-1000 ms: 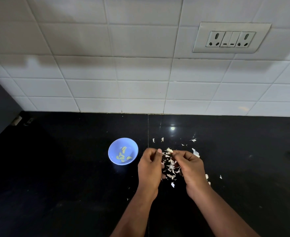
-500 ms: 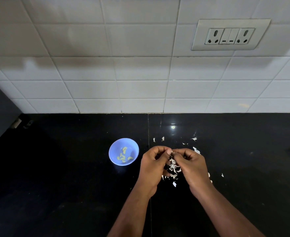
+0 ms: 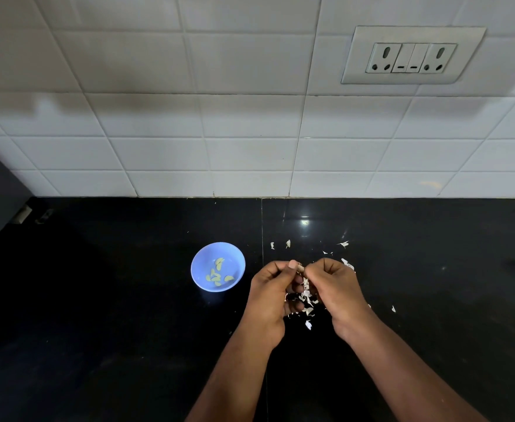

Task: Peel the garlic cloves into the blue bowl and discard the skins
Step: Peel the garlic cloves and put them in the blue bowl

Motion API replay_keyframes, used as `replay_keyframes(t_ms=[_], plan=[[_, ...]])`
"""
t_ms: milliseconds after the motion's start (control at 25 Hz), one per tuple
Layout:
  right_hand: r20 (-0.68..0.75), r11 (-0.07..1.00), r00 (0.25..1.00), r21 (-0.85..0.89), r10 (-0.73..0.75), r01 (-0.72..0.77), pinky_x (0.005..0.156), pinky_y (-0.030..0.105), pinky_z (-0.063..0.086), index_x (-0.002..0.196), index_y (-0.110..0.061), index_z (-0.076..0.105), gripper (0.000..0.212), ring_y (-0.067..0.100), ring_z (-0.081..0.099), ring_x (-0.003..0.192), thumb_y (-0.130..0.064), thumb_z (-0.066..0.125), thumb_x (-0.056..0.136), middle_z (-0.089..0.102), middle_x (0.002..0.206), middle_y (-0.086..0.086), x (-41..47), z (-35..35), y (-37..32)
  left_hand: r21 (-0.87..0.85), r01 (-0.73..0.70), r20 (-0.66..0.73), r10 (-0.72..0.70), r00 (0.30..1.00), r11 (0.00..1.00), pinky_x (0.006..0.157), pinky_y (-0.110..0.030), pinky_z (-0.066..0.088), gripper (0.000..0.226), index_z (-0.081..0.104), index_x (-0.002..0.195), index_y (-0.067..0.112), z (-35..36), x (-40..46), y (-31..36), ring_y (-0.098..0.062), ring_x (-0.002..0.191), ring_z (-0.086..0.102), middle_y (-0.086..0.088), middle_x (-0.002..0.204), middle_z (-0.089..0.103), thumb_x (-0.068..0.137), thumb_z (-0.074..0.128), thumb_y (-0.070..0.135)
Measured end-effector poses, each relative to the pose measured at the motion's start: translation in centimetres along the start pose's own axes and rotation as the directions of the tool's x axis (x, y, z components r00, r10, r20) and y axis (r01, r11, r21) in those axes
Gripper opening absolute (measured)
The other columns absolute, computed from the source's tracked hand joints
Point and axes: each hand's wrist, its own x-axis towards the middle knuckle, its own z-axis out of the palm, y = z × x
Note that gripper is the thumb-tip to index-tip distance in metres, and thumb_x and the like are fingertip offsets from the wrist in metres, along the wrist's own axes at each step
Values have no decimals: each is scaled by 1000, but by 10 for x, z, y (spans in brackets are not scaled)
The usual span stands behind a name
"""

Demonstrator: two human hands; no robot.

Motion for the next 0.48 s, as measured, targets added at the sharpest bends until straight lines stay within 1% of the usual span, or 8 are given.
replay_keyframes(t_ms=[40, 120, 160, 240, 320, 360, 400, 480], plan=[[16, 997, 998, 53, 57, -58, 55, 28, 45, 62, -14, 55, 29, 13, 53, 56, -9, 72, 85, 58, 60, 3, 0, 0, 0, -46, 58, 7, -58, 998, 997, 50, -27, 47, 16, 75, 88, 14, 1, 1, 0, -11, 62, 58, -3, 74, 65, 101, 68, 18], [62, 981, 985, 94, 162, -167, 56, 30, 43, 65, -12, 59, 20, 21, 53, 59, -15, 71, 80, 60, 65, 10, 2, -1, 3, -94, 150, 2, -151, 989, 984, 49, -25, 45, 18, 72, 85, 14, 4, 3, -3, -11, 57, 55, -1, 71, 63, 101, 68, 21], [86, 974, 977, 101, 193, -201, 57, 31, 42, 63, -14, 60, 20, 20, 53, 58, -16, 70, 80, 60, 65, 10, 4, -2, 5, -116, 191, -12, -193, 981, 975, 48, -23, 44, 21, 70, 83, 13, 6, 3, -5, -10, 55, 54, -1, 69, 62, 102, 67, 22], [106, 968, 969, 88, 225, -235, 56, 29, 40, 61, -19, 62, 28, 14, 53, 54, -15, 69, 88, 62, 63, 3, 4, -3, 4, -168, 241, -52, -253, 966, 956, 47, -22, 43, 23, 68, 82, 13, 7, 5, -9, -9, 53, 54, 0, 67, 62, 103, 66, 24], [49, 981, 983, 72, 179, -182, 54, 26, 45, 73, -16, 70, 18, 9, 58, 55, -19, 76, 90, 66, 65, -1, 5, -3, 4, -199, 221, -114, -246, 962, 955, 46, -21, 43, 20, 67, 83, 16, 5, 5, -12, -7, 53, 53, 3, 67, 62, 101, 69, 25], [0, 990, 990, 31, 139, -138, 52, 23, 46, 78, -12, 73, 15, 8, 61, 57, -22, 80, 88, 67, 66, -1, 3, -4, 3, -200, 193, -148, -224, 963, 961, 46, -21, 43, 20, 67, 83, 18, 3, 5, -12, -7, 54, 52, 3, 67, 62, 100, 71, 26], [-49, 996, 995, -26, 84, -85, 50, 20, 46, 78, -10, 73, 20, 7, 62, 57, -25, 83, 87, 68, 64, -1, 3, -7, 3, -192, 164, -175, -198, 964, 968, 46, -22, 43, 19, 66, 82, 19, 2, 6, -12, -7, 55, 52, 4, 68, 62, 98, 73, 26], [-127, 990, 992, -143, -8, -10, 50, 21, 44, 68, -10, 65, 37, 8, 59, 54, -35, 83, 87, 66, 60, 1, 5, -10, 8, -178, 123, -210, -160, 964, 976, 47, -22, 42, 17, 68, 82, 21, -2, 6, -9, -8, 56, 53, 4, 70, 62, 95, 77, 28]])
